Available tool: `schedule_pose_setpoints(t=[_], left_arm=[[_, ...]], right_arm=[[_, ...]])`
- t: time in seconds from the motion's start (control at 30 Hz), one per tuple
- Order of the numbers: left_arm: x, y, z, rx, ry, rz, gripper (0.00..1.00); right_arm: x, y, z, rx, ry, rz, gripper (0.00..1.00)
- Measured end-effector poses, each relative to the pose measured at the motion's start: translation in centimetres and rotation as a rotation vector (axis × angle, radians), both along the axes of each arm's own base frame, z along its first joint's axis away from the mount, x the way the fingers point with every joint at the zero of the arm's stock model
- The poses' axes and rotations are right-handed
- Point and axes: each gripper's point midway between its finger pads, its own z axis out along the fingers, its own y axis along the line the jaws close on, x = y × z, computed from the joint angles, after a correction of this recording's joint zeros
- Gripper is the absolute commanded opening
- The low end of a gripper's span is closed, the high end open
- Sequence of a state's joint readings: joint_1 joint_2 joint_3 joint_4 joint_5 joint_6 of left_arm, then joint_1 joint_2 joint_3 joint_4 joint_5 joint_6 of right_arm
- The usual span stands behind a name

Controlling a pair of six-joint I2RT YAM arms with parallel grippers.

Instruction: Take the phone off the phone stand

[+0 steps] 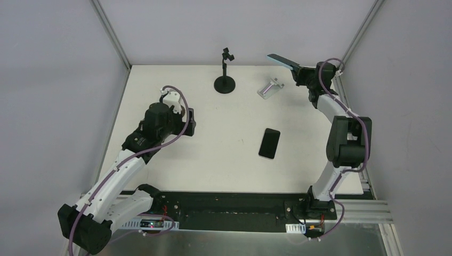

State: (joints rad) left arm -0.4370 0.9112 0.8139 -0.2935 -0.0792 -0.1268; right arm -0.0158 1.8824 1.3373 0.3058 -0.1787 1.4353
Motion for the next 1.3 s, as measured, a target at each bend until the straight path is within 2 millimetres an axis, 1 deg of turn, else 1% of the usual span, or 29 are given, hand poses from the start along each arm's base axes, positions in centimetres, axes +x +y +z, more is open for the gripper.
schedule_pose_setpoints(t=[0.07,0.13,0.2,0.23,0.33,0.37,0.43,0.5,0.6,0.7,0.8,0.83,0.93,1.07,1.2,1.3], left_arm=[[0.1,-0.7,1.8,-0.067,-0.022,0.001,0.93],[0.3,-1.7,4.4,-0.154,-0.057,-0.005,0.93],[0.7,-2.9,7.2,-0.266,-0.105,-0.014,0.93],[0.8,-3.4,8.2,-0.315,-0.12,-0.017,0.93],[1.3,-5.6,11.1,-0.487,-0.136,-0.036,0.93],[1.5,-6.4,11.7,-0.525,-0.136,-0.046,0.93],[1.8,-8.7,12.8,-0.614,-0.126,-0.078,0.93],[1.9,-10.9,13.1,-0.683,-0.099,-0.111,0.92],[2.1,-13.3,13.4,-0.785,-0.052,-0.14,0.91],[2.5,-14.6,13.9,-0.869,-0.025,-0.151,0.88],[2.5,-15.2,15.2,-0.941,-0.026,-0.167,0.85],[2.3,-15.4,15.9,-0.969,-0.032,-0.181,0.84],[1.7,-16.1,17.3,-1.021,-0.045,-0.226,0.81],[0.5,-17.1,18.6,-1.061,-0.047,-0.296,0.77],[-0.1,-17.5,19.6,-1.09,-0.053,-0.337,0.7],[-0.5,-17.8,20.2,-1.107,-0.058,-0.36,0.6]], right_arm=[[-2.0,0.7,2.1,-0.072,-0.051,0.023,0.0],[-4.2,1.7,4.2,-0.138,-0.114,0.05,0.0],[-6.8,3.2,6.5,-0.2,-0.201,0.087,0.0],[-7.9,3.8,7.3,-0.219,-0.232,0.103,0.0],[-12.2,6.2,9.5,-0.296,-0.36,0.17,0.0],[-13.6,7.0,10.1,-0.316,-0.395,0.191,0.0],[-16.4,8.5,11.1,-0.35,-0.467,0.235,0.0],[-18.6,9.6,11.8,-0.372,-0.523,0.269,0.0],[-22.0,11.3,13.1,-0.381,-0.608,0.323,0.0],[-24.7,12.5,14.4,-0.363,-0.684,0.379,0.0],[-26.7,13.1,15.6,-0.344,-0.747,0.413,0.0],[-27.3,13.2,15.9,-0.339,-0.764,0.421,0.0],[-28.6,13.5,16.4,-0.324,-0.796,0.448,0.0],[-29.4,14.0,16.9,-0.288,-0.822,0.484,0.0],[-30.0,14.4,17.2,-0.24,-0.843,0.508,0.0],[-30.1,14.7,17.3,-0.21,-0.85,0.525,0.0]])
